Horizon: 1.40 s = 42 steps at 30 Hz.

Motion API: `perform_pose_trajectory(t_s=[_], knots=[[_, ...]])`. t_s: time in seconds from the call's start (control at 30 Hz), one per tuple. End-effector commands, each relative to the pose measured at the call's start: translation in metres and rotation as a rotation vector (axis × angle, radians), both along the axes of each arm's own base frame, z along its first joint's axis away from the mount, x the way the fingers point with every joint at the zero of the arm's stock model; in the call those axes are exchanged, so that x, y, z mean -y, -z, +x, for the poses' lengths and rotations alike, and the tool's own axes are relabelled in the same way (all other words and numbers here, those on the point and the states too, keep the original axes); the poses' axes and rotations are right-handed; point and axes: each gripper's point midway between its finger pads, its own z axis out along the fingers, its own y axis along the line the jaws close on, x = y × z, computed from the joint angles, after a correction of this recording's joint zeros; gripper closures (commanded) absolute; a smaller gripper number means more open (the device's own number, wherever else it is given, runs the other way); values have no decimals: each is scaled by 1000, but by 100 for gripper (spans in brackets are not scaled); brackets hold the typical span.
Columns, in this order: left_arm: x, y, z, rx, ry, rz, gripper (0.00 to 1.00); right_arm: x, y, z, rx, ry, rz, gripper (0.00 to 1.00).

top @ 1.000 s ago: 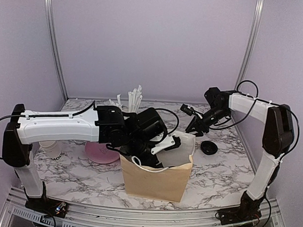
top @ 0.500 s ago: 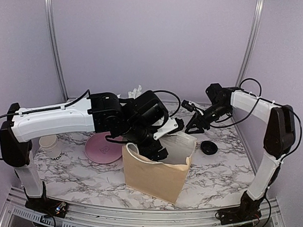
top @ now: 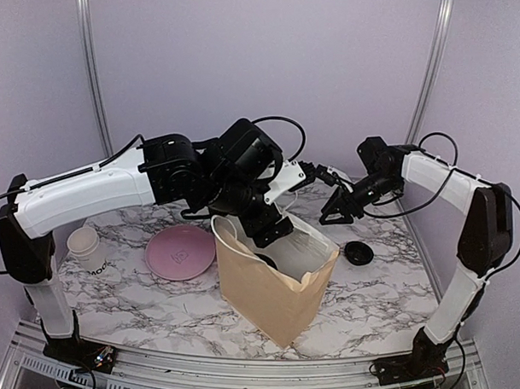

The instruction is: Pack the takeout coffee

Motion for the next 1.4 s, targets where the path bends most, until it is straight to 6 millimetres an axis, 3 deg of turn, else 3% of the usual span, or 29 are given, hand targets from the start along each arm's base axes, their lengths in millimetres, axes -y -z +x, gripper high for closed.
perform_pose_trajectory(t_s=[0.0, 0.13, 0.4, 0.5, 0.63, 0.73, 0.8, 1.0, 1.17, 1.37], knots=[[-10, -46, -3, 68, 27, -81, 8, 4, -37, 1, 79, 14, 27, 47], [-32, -77, -5, 120, 5, -124, 6, 7, -47, 1, 111, 25, 26, 46], [-61, -120, 16, 225, -120, -175, 5, 16, -54, 1, 122, 53, 30, 46], [-80, -140, 41, 266, -269, -216, 8, 18, -58, -2, 130, 62, 30, 46], [-138, -153, 88, 295, -585, -279, 18, 29, -67, -2, 143, 123, 42, 47], [-175, -146, 112, 196, -698, -382, 24, 51, -77, 6, 165, 242, 82, 48], [-185, -135, 124, 115, -697, -432, 27, 70, -75, 12, 185, 328, 95, 51], [-190, -93, 164, 9, -664, -470, 38, 97, -50, 5, 220, 405, 188, 53], [-189, -63, 197, -67, -660, -477, 45, 96, -29, -3, 209, 388, 226, 54], [-172, -27, 217, -167, -620, -461, 56, 95, -18, -7, 209, 374, 226, 54]])
